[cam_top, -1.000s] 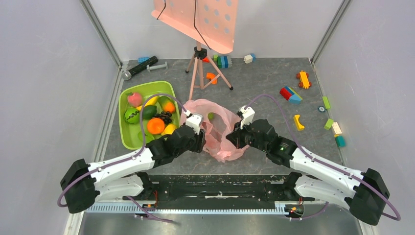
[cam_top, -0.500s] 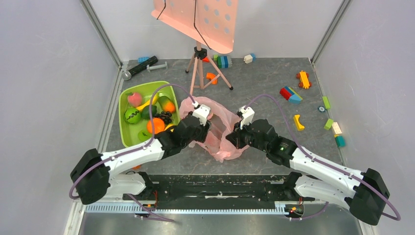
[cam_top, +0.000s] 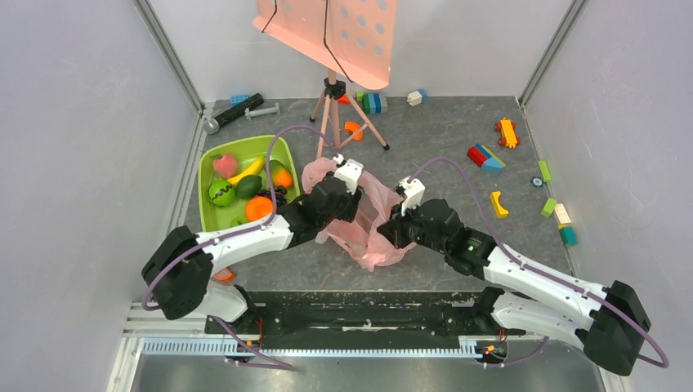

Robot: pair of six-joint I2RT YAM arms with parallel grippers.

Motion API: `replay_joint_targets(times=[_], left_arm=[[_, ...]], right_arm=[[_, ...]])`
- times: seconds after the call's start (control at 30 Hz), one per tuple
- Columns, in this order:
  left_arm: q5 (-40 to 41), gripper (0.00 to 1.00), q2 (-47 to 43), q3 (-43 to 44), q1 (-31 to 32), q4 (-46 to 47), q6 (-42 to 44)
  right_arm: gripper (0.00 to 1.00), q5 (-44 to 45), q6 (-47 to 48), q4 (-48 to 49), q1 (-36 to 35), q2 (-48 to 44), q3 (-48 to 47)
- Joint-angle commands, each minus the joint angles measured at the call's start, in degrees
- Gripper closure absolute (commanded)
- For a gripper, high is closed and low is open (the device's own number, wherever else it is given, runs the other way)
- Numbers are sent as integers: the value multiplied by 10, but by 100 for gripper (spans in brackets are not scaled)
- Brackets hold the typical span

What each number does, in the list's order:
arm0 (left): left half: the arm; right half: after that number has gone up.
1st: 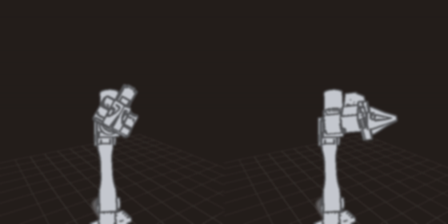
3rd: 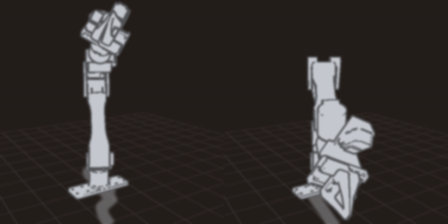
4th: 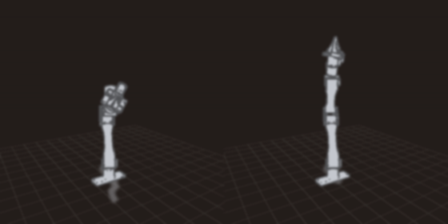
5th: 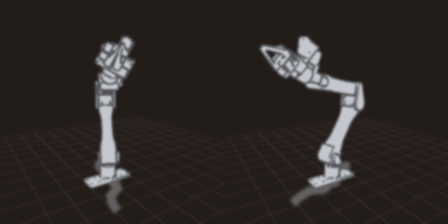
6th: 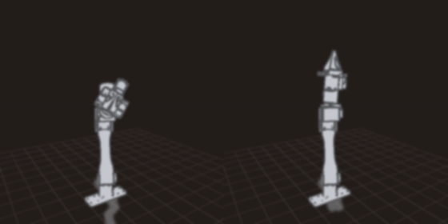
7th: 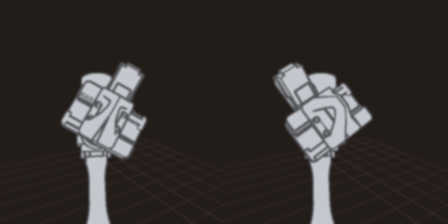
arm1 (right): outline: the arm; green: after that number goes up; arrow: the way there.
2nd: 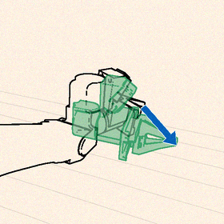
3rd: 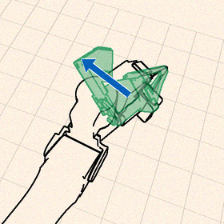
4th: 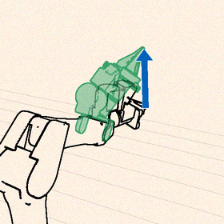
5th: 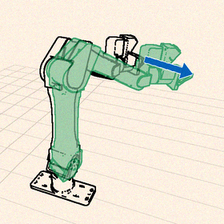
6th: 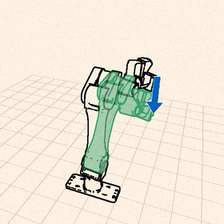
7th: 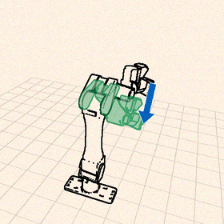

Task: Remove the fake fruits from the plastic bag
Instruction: Adjust the plastic bag at the center of the board.

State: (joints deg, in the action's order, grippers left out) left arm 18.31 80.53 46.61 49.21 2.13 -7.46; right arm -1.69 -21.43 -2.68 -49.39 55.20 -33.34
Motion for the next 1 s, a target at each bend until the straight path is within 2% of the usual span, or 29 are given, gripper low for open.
replay_joint_targets(times=[0.0,0.3,0.5,0.6,0.67,0.73,0.83,0.97], left_arm=[[-23,37,28,34,-13,43,9],[-83,38,81,55,-54,60,-11],[-138,39,59,60,-54,49,-17],[-168,39,36,64,-55,37,-15],[-180,40,27,64,-55,38,-12],[-193,40,26,66,-55,38,-13],[-197,41,30,71,-55,33,-12],[-203,42,34,68,-55,34,-12]], right_arm=[[95,-6,1,15,-2,0,0],[95,-5,4,12,-2,0,2],[95,10,4,10,-2,-4,2],[92,27,4,9,-1,-6,1],[84,37,5,9,0,-6,-7],[67,42,12,-1,2,-5,-25],[49,53,28,-27,4,1,-63],[35,53,46,-50,15,1,-108]])
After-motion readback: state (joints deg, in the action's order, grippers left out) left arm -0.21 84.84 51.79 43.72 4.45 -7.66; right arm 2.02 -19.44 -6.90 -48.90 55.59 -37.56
